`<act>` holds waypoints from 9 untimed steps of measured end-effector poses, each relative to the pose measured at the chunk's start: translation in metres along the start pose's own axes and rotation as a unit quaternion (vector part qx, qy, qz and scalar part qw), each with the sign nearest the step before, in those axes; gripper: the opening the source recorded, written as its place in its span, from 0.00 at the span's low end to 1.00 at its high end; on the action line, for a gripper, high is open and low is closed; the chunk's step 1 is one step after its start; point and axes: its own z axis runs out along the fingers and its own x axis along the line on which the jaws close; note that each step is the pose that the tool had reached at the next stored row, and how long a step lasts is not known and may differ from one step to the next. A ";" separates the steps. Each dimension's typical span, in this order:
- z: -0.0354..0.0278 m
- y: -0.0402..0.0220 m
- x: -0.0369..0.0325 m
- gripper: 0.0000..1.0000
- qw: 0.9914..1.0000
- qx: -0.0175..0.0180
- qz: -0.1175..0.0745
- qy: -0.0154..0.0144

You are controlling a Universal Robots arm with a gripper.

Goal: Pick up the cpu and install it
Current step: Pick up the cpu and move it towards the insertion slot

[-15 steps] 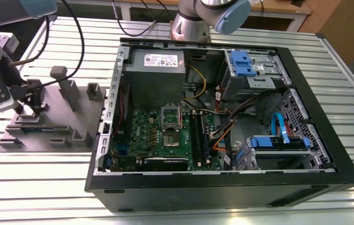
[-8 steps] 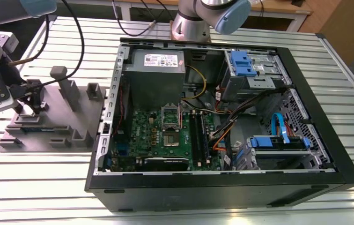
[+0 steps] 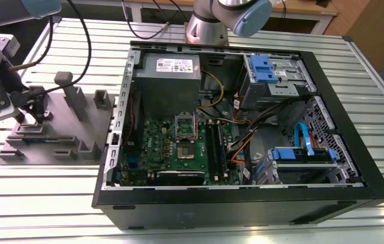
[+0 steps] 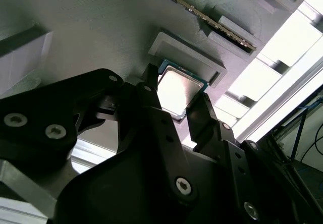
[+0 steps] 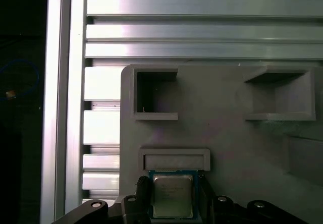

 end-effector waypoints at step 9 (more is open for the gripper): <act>-0.0010 0.0001 0.0000 0.47 1.000 0.000 0.000 0.000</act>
